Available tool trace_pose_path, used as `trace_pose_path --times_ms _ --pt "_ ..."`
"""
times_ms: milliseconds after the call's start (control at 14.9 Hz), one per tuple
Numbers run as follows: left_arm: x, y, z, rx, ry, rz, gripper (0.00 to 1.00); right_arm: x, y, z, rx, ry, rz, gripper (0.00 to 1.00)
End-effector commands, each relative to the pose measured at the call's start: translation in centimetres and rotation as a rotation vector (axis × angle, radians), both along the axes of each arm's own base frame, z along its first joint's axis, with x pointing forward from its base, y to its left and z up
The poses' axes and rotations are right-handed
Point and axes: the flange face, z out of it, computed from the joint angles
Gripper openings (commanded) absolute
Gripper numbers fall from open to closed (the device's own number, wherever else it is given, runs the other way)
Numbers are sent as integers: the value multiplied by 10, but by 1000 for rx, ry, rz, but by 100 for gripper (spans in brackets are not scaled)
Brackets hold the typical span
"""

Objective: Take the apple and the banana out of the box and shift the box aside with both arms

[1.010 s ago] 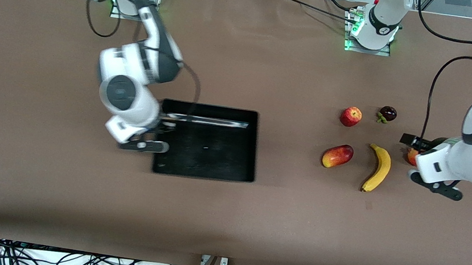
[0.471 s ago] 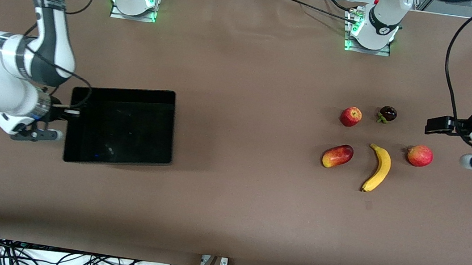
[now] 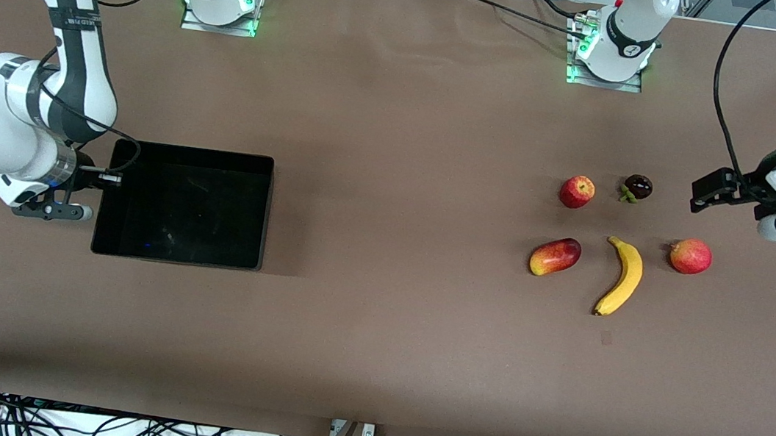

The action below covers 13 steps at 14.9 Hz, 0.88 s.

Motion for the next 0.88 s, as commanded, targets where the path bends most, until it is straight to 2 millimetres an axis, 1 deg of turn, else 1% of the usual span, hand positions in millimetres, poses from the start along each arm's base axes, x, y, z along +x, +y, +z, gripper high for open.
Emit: trace_pose_path --times_ms 0,67,202,404,808 --pt "-7 5 -8 9 -21 8 100 -18 -4 -8 34 -32 25 0" --pt "-4 7 -9 7 -19 9 100 -21 -6 -14 40 -30 47 0" --pt "-5 3 -8 12 -18 3 100 -19 -8 -18 53 -42 112 0" --pt "-5 7 -11 13 -7 -31 100 -16 -8 -24 52 -61 146 0" --pt "-5 8 -12 13 1 -52 100 -16 -8 -24 69 -68 125 0"
